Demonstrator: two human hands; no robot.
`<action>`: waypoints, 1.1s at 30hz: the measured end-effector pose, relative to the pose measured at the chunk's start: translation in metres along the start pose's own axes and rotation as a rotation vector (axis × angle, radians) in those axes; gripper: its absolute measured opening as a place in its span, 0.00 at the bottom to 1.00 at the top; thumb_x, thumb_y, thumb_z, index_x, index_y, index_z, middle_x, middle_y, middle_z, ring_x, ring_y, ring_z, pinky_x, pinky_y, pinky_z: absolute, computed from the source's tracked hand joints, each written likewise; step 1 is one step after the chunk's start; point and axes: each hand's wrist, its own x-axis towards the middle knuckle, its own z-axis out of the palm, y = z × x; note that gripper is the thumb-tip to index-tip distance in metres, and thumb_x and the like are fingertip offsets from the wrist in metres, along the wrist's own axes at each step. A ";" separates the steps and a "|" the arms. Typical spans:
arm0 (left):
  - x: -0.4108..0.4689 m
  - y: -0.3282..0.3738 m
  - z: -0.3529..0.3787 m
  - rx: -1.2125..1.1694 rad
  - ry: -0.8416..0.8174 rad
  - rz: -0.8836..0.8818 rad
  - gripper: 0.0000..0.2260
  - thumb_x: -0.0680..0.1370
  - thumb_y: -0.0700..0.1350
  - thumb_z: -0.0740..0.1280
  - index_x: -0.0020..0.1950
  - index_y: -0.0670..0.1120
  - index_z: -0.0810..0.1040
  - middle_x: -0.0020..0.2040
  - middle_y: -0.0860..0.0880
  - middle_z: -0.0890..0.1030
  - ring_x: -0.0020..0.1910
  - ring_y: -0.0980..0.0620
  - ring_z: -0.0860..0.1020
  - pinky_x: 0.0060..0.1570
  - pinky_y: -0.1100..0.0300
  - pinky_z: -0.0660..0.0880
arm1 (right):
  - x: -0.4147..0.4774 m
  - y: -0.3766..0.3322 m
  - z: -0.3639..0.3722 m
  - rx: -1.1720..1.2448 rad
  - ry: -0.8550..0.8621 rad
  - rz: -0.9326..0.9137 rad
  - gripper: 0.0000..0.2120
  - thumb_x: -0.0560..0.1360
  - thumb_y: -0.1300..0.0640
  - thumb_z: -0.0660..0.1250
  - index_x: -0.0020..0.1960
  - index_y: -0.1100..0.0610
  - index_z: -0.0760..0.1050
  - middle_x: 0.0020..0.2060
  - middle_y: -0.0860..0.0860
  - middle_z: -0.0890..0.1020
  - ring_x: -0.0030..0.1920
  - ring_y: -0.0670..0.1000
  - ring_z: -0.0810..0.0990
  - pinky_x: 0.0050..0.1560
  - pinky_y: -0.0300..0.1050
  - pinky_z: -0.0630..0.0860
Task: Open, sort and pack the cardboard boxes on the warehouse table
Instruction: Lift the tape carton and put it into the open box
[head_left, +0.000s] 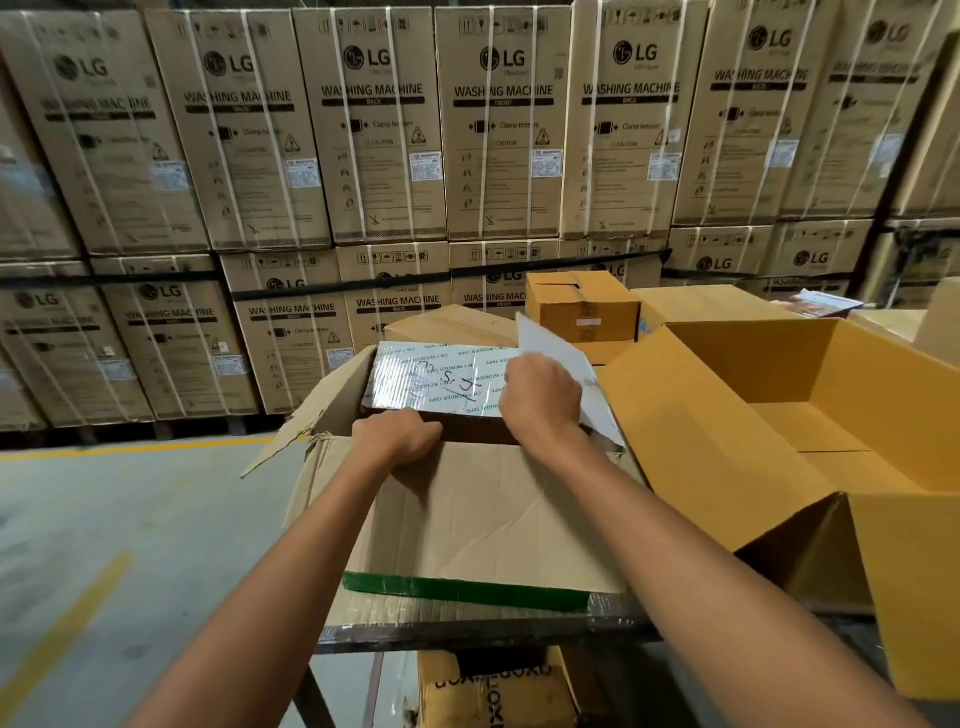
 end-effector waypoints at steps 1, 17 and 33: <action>-0.001 0.000 0.001 0.002 0.011 -0.008 0.23 0.78 0.62 0.54 0.59 0.49 0.80 0.61 0.46 0.81 0.58 0.44 0.78 0.49 0.52 0.66 | 0.004 0.003 -0.008 -0.033 0.123 -0.038 0.09 0.80 0.62 0.59 0.52 0.58 0.79 0.47 0.54 0.79 0.47 0.55 0.76 0.42 0.47 0.69; -0.037 0.004 -0.010 -0.034 -0.073 -0.037 0.25 0.81 0.64 0.52 0.66 0.51 0.78 0.65 0.47 0.78 0.63 0.45 0.76 0.55 0.50 0.67 | -0.032 0.157 -0.003 -0.232 -0.183 0.300 0.07 0.77 0.53 0.63 0.46 0.56 0.77 0.41 0.51 0.78 0.46 0.55 0.78 0.66 0.65 0.67; 0.037 -0.003 -0.027 -0.238 -0.231 0.320 0.33 0.76 0.54 0.73 0.77 0.49 0.65 0.75 0.45 0.69 0.71 0.45 0.69 0.72 0.49 0.67 | 0.056 0.107 0.043 -0.239 -0.438 -0.095 0.38 0.74 0.45 0.72 0.78 0.48 0.58 0.76 0.57 0.62 0.73 0.61 0.62 0.62 0.57 0.72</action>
